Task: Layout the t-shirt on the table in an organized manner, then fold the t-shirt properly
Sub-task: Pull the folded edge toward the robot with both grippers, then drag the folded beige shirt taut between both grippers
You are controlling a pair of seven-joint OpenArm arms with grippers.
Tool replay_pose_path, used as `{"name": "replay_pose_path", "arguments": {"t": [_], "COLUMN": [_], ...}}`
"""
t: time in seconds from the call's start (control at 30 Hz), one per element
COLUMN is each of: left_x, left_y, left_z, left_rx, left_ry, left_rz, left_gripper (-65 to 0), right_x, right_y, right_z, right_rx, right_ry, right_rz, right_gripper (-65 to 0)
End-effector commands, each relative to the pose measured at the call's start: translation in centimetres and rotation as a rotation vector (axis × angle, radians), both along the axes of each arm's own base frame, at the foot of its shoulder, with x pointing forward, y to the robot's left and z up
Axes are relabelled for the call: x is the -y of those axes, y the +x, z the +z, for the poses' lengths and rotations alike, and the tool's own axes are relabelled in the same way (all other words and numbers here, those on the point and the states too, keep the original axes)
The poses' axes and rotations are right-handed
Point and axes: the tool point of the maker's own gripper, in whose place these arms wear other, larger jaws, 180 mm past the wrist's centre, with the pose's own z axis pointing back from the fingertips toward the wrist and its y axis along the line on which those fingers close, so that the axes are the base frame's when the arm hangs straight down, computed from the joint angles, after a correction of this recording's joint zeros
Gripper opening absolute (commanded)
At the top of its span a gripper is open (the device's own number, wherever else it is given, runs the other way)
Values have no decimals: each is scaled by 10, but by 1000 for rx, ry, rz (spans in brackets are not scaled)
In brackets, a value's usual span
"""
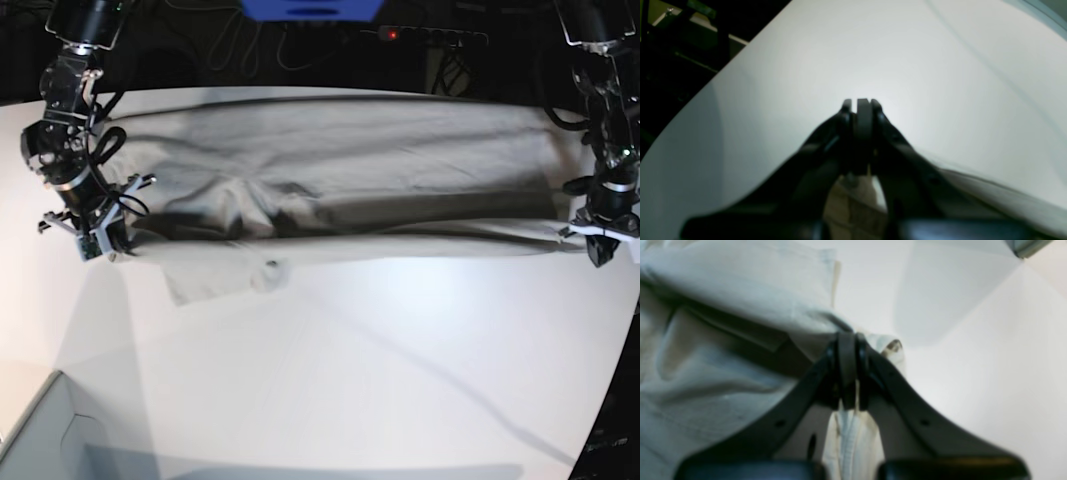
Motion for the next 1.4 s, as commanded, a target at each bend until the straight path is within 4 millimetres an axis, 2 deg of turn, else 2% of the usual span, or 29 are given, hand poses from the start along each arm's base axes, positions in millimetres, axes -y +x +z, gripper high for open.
{"name": "replay_pose_path", "arguments": {"t": [0.0,0.27,0.43,0.57,0.63,0.9,1.03,1.2,1.37], "left_x": [-6,2,16,16,14,6,2,-2,-4], "left_y": [5,4,-7,-14,-21,-33,-42,-48,-37], "left_z": [19,33,28,17,6,-25,-44,-57,-49], "left_rx": [55,84,83,58,27,-50,-97,-131,-106], "left_ry": [34,50,28,19,12,-18,-36,-49,-44], "left_rz": [-3,-24,-31,-25,-19,15,34,50,48], "left_gripper": [-648,-648,-648,-648,-648,-648,-648,-648,-648], "right_x": [3,11,11,10,9,8,8,11,13], "right_y": [5,2,-2,-16,-22,-37,-39,-39,-38], "right_z": [16,35,39,25,14,-24,-27,-26,-24], "right_rx": [63,128,142,102,73,-28,-35,-37,-32], "right_ry": [5,7,29,34,46,100,101,92,85], "right_rz": [9,-43,-65,-62,-65,-86,-87,-86,-84], "right_gripper": [-650,-650,-650,-650,-650,-650,-650,-650,-650]}}
